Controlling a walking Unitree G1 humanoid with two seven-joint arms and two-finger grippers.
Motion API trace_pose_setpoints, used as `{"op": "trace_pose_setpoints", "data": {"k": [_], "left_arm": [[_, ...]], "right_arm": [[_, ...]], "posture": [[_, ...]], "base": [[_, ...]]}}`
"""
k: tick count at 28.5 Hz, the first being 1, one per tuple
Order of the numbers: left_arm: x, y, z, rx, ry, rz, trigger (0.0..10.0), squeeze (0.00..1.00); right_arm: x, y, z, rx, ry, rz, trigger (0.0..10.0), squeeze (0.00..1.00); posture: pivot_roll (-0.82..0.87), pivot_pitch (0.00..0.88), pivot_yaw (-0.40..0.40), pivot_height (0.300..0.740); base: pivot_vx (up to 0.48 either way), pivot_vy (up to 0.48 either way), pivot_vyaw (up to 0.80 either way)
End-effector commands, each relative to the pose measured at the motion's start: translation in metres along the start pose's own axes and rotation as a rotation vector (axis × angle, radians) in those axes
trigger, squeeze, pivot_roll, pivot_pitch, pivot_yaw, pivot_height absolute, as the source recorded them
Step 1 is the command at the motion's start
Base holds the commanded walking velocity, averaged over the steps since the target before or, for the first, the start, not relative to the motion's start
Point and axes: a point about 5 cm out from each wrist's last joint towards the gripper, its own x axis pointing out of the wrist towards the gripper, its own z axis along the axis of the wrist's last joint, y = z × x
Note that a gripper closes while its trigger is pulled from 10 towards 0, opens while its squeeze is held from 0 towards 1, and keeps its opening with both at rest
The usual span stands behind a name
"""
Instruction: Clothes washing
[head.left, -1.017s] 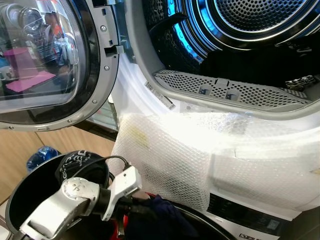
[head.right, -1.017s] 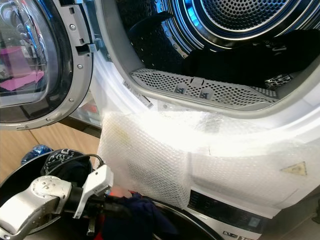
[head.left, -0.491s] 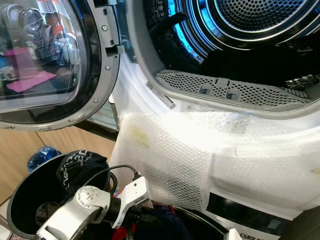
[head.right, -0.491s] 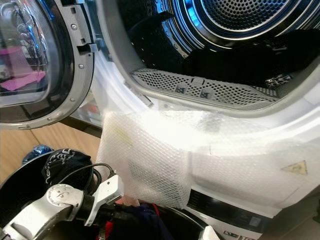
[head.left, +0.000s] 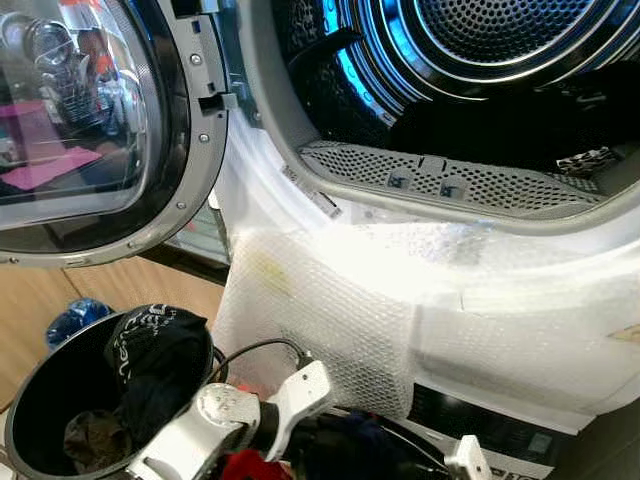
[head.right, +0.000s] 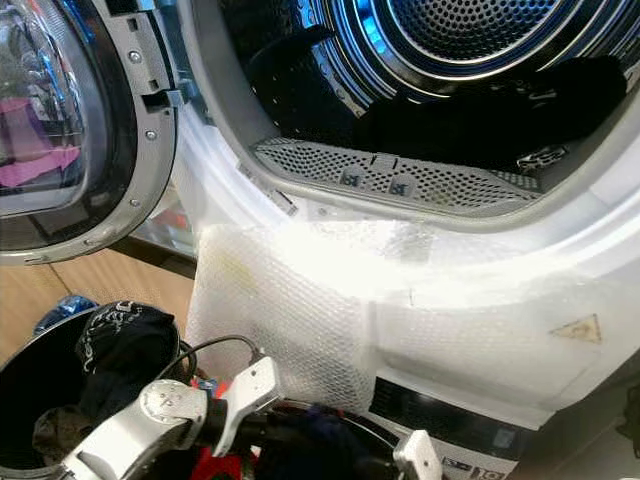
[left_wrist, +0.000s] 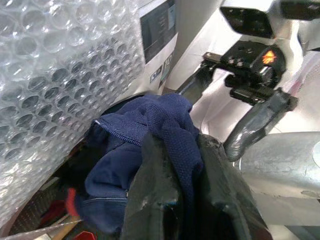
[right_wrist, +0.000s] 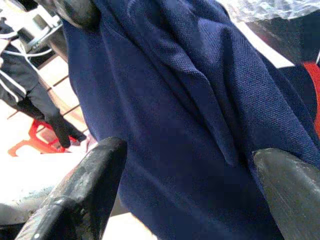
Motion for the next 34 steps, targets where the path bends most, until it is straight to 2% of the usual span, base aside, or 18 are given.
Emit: {"op": "trace_pose_setpoints", "data": {"k": [1,5,12,14,18,19,21,24,28,29,32,33,34], "left_arm": [[0.001,0.004,0.005,0.029,-0.002,0.033,0.0,0.00],[0.010,0.002,0.006,0.031,-0.006,0.035,0.0,0.00],[0.027,-0.006,0.016,0.005,-0.044,0.031,0.0,0.00],[0.031,-0.006,0.018,-0.008,-0.051,0.038,0.0,0.00],[0.037,-0.006,0.022,-0.035,-0.055,0.059,0.0,0.00],[0.037,-0.006,0.022,-0.035,-0.055,0.059,0.0,0.00],[0.039,-0.005,0.025,-0.051,-0.061,0.075,0.0,0.00],[0.040,-0.005,0.027,-0.061,-0.065,0.079,0.0,0.00],[0.040,-0.006,0.030,-0.060,-0.069,0.074,0.0,0.00],[0.040,-0.006,0.031,-0.064,-0.068,0.080,0.0,0.00],[0.040,-0.005,0.032,-0.067,-0.067,0.082,0.0,0.00],[0.041,-0.005,0.034,-0.073,-0.070,0.080,0.0,0.00],[0.041,-0.005,0.034,-0.073,-0.070,0.080,0.0,0.00]], "right_arm": [[0.001,0.006,-0.002,-0.001,0.008,0.018,10.0,1.00],[-0.001,0.018,-0.017,0.028,0.059,0.073,10.0,1.00],[-0.002,0.023,-0.022,0.037,0.083,0.064,10.0,1.00],[0.002,0.017,-0.016,0.039,0.032,-0.014,10.0,1.00],[0.011,0.005,0.004,0.065,-0.137,-0.169,10.0,1.00],[0.011,0.005,0.004,0.065,-0.137,-0.169,10.0,1.00],[0.015,0.002,0.014,0.085,-0.221,-0.230,10.0,1.00],[0.016,0.002,0.016,0.098,-0.248,-0.253,10.0,1.00],[0.017,0.016,0.010,0.127,-0.224,-0.116,10.0,1.00],[0.016,0.024,0.006,0.109,-0.193,-0.052,10.0,1.00],[0.014,0.024,0.000,0.079,-0.136,-0.050,10.0,1.00],[0.013,0.019,-0.003,0.048,-0.108,-0.102,10.0,1.00],[0.013,0.019,-0.003,0.048,-0.108,-0.102,10.0,1.00]], "posture": [[-0.04,0.000,0.083,0.740],[-0.04,0.000,0.082,0.740],[-0.05,0.000,0.084,0.740],[-0.05,0.000,0.081,0.740],[-0.05,0.000,0.082,0.740],[-0.05,0.000,0.082,0.740],[-0.05,0.000,0.088,0.740],[-0.05,0.000,0.090,0.740],[-0.06,0.000,0.098,0.740],[-0.06,0.000,0.099,0.740],[-0.06,0.000,0.100,0.740],[-0.06,0.000,0.100,0.740],[-0.06,0.000,0.100,0.740]], "base": [[0.000,0.000,0.00],[0.000,0.000,0.00],[0.000,0.000,0.00],[0.000,0.000,0.00],[0.000,0.000,0.00],[0.000,0.000,0.00],[0.000,0.000,0.00],[0.000,0.000,0.00],[0.000,0.000,0.00],[0.000,0.000,0.00],[0.000,0.000,0.00],[0.000,0.000,0.00],[0.000,0.000,0.00]]}}
